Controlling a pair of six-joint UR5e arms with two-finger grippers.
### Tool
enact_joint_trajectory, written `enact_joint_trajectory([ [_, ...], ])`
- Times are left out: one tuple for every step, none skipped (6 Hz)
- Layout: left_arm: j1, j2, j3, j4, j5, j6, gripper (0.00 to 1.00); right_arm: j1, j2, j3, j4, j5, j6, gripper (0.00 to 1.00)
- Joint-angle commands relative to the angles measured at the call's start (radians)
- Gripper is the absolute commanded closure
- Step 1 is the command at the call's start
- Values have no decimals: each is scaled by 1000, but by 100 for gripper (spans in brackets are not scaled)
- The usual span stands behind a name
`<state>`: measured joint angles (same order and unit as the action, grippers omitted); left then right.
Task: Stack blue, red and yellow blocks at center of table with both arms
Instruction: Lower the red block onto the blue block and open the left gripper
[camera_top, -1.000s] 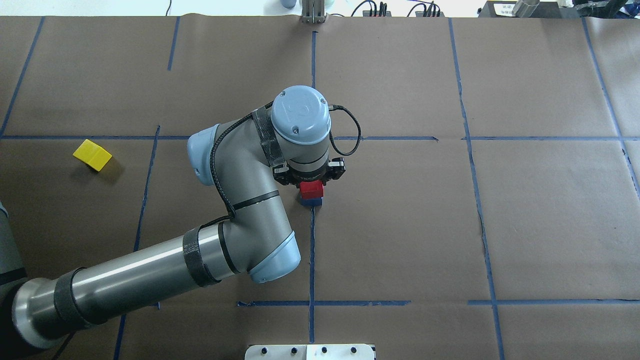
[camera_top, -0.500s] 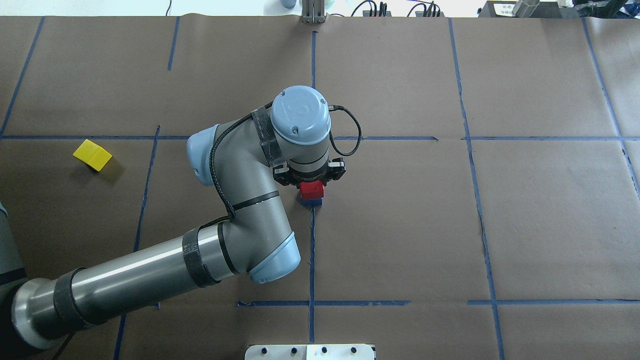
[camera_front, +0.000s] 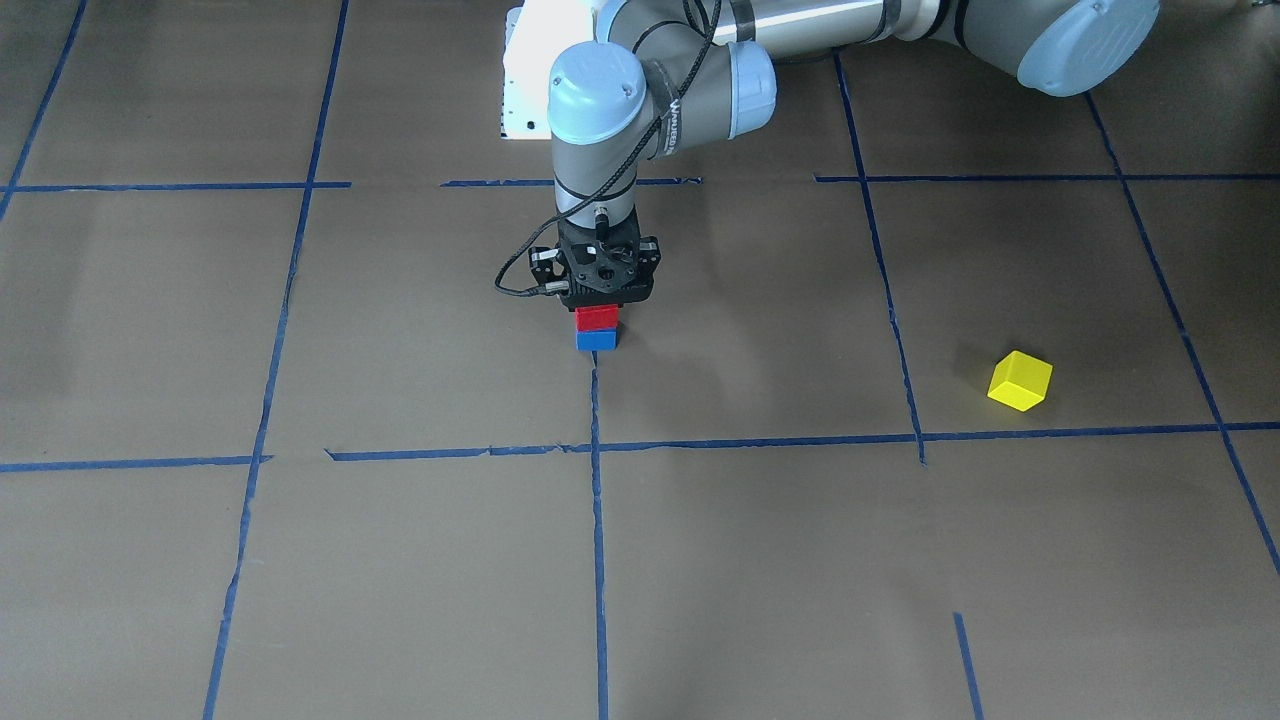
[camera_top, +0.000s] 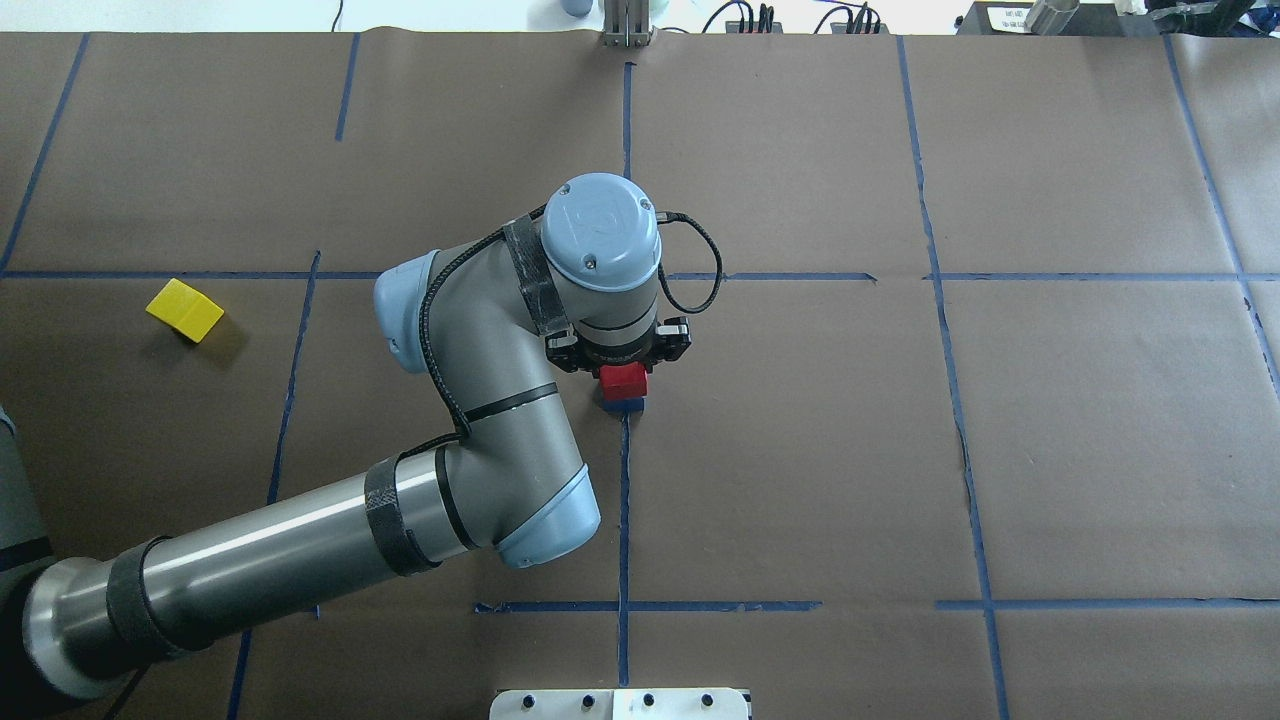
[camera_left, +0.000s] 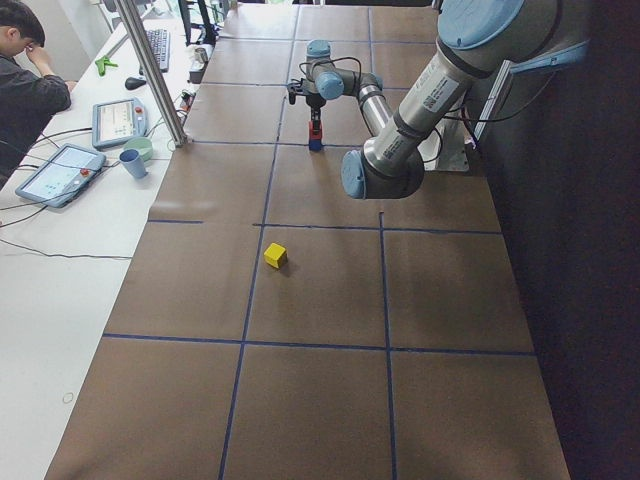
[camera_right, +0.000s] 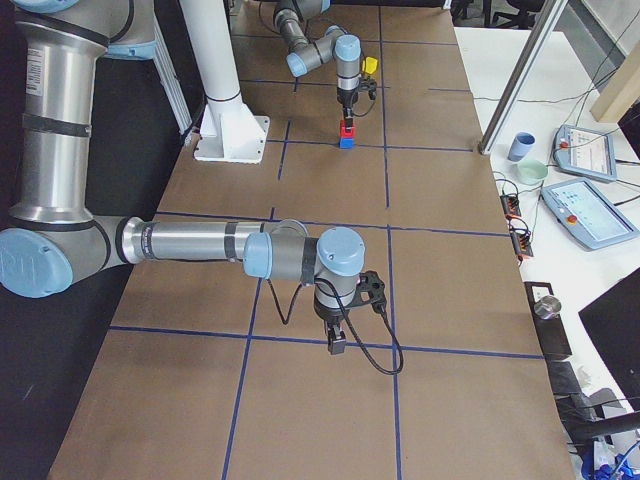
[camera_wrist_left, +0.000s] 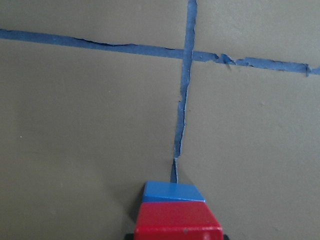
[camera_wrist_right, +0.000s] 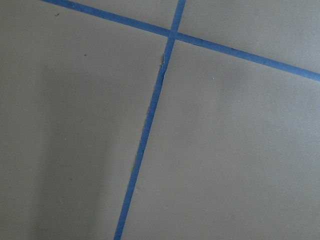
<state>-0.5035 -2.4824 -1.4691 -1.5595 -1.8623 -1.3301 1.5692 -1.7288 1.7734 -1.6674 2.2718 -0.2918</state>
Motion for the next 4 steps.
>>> enact_joint_trajectory([
  [-1, 37, 1, -95, 0, -1, 16, 0, 0, 0, 0, 0, 0, 0],
  [-1, 39, -7, -97, 2, -6, 0, 0, 0, 1, 0, 0, 0, 0],
  [-6, 39, -35, -87, 0, -1, 0, 0, 0, 1, 0, 2, 0, 0],
  [-22, 42, -95, -56, -1, 0, 0, 0, 0, 3, 0, 2, 0, 0],
])
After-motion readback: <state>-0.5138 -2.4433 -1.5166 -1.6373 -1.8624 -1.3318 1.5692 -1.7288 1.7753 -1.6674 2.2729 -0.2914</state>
